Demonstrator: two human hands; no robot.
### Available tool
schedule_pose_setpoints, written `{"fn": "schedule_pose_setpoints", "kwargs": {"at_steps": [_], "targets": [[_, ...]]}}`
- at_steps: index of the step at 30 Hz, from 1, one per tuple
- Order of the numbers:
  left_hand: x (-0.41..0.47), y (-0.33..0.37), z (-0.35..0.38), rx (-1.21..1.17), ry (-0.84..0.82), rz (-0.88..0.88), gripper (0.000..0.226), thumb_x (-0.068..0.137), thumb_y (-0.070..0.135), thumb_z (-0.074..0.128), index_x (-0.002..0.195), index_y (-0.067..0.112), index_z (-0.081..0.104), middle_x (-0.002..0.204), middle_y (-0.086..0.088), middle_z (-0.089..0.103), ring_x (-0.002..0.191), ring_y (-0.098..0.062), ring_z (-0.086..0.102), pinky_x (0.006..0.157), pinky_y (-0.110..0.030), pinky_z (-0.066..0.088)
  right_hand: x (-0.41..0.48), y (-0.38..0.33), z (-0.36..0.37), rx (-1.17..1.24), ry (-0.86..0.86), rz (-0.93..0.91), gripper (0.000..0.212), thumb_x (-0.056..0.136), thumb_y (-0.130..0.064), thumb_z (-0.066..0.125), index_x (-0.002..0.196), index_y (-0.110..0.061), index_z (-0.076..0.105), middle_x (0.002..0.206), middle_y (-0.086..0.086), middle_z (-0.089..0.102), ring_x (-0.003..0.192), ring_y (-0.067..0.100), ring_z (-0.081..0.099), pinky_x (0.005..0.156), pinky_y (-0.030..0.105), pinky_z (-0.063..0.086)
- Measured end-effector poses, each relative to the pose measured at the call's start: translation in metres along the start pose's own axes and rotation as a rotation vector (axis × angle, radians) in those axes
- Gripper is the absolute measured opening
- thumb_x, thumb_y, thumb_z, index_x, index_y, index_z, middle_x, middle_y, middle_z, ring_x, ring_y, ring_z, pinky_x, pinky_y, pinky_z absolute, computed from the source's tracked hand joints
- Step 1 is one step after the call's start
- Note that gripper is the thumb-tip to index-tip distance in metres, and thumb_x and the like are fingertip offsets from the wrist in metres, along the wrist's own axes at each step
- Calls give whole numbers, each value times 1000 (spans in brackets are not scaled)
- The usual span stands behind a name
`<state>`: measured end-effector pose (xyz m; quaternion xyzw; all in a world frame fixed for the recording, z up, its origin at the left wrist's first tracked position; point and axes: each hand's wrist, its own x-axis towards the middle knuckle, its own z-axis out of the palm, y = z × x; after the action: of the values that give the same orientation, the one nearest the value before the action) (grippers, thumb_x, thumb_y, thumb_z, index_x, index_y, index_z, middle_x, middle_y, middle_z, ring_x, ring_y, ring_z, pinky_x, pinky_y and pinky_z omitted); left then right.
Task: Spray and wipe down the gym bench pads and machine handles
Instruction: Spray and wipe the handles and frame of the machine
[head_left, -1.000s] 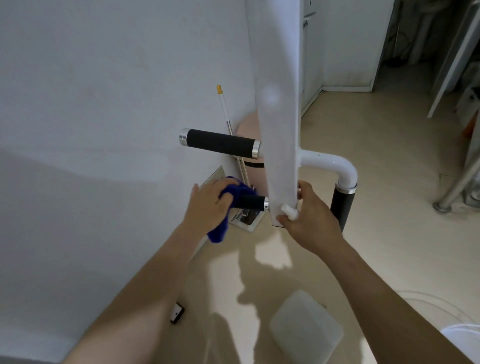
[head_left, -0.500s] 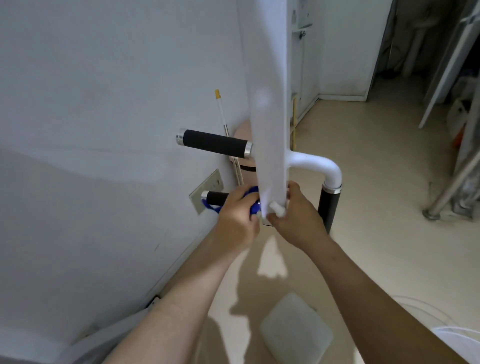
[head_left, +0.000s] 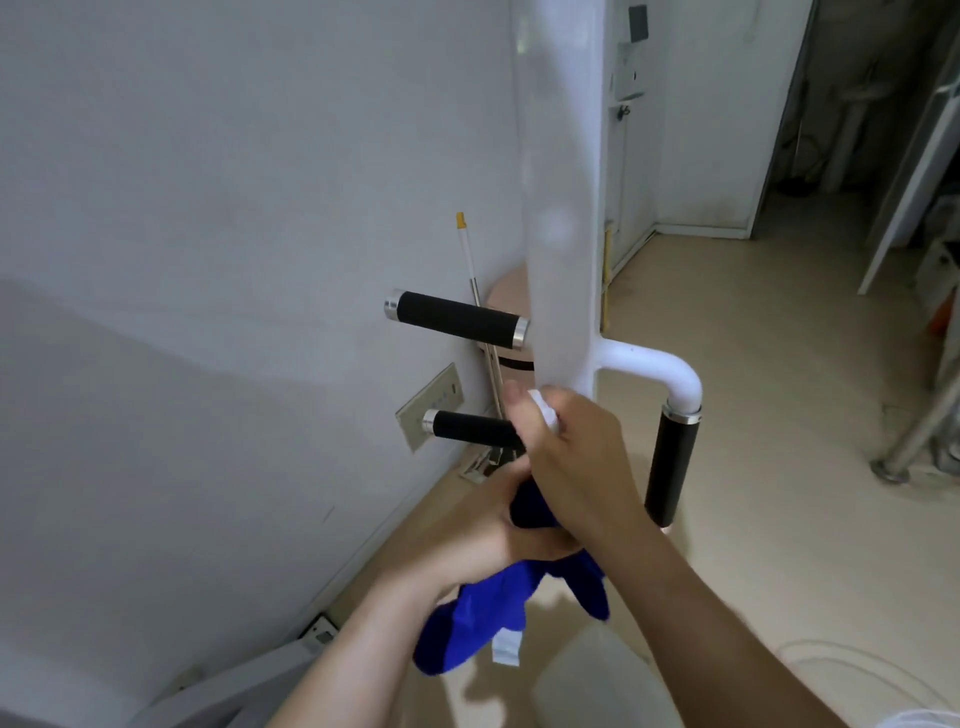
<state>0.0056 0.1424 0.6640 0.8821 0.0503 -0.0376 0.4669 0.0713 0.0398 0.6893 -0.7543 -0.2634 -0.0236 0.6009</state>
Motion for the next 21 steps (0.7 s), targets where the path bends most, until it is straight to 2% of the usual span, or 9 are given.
{"fn": "schedule_pose_setpoints", "kwargs": {"at_steps": [2, 4, 6, 9, 11, 13, 17, 19, 21], "targets": [[-3, 5, 0, -33, 108, -13, 20, 72, 38, 73, 87, 46, 63, 84, 11, 73, 83, -15, 70, 83, -48, 55, 4, -6, 6, 138, -41, 82, 66, 83, -65, 43, 59, -4, 53, 45, 8, 44, 46, 18, 43, 53, 36, 38], [-7, 7, -4, -83, 236, -16, 16, 78, 27, 74, 86, 39, 68, 82, 11, 74, 77, -9, 70, 84, -42, 56, 12, -10, 11, 338, -69, 229, 61, 87, -61, 44, 55, -11, 57, 37, -3, 40, 38, 10, 40, 52, 28, 34], [-9, 6, -11, -104, 288, -10, 16, 80, 19, 75, 88, 33, 72, 83, 8, 76, 79, -10, 72, 83, -38, 56, 22, -11, 14, 409, -134, 324, 58, 95, -53, 42, 58, -11, 60, 38, -8, 45, 39, 6, 44, 51, 22, 39], [-10, 1, -23, -81, 319, -5, 19, 79, 16, 77, 89, 32, 74, 81, 11, 76, 78, -7, 71, 77, -28, 54, 33, -10, 17, 509, -313, 400, 59, 93, -55, 43, 60, -10, 63, 54, -1, 63, 52, 12, 57, 55, 19, 48], [-9, -2, -29, -48, 303, 7, 23, 79, 14, 76, 90, 34, 73, 80, 25, 72, 78, 6, 67, 75, -17, 48, 34, -9, 19, 524, -429, 391, 67, 88, -65, 44, 57, -10, 67, 65, 10, 68, 58, 17, 63, 65, 24, 52], [-8, 1, -37, -56, 247, 6, 24, 82, 10, 73, 92, 31, 73, 81, 34, 69, 83, 14, 63, 74, -7, 43, 35, -11, 22, 541, -436, 392, 69, 82, -71, 46, 54, -12, 68, 68, 15, 69, 62, 20, 66, 69, 27, 53], [-3, 3, -61, -145, 156, -51, 21, 83, 8, 72, 98, 23, 74, 104, 6, 73, 100, -8, 65, 87, -14, 46, 45, -21, 32, 673, -336, 477, 54, 88, -54, 56, 63, -6, 61, 53, 7, 61, 55, 21, 60, 58, 27, 53], [-2, 1, -74, -134, 97, -88, 22, 80, 10, 74, 100, 19, 73, 101, 5, 74, 98, -11, 66, 88, -17, 47, 49, -22, 38, 795, -328, 597, 52, 88, -54, 57, 65, -7, 61, 52, 6, 58, 52, 21, 55, 57, 28, 50], [-1, 0, -83, -108, 57, -121, 24, 73, 16, 74, 98, 17, 74, 97, 3, 75, 96, -17, 66, 92, -28, 47, 50, -22, 45, 822, -369, 618, 60, 86, -61, 54, 59, -9, 62, 52, 8, 57, 49, 21, 53, 59, 30, 47]]}}
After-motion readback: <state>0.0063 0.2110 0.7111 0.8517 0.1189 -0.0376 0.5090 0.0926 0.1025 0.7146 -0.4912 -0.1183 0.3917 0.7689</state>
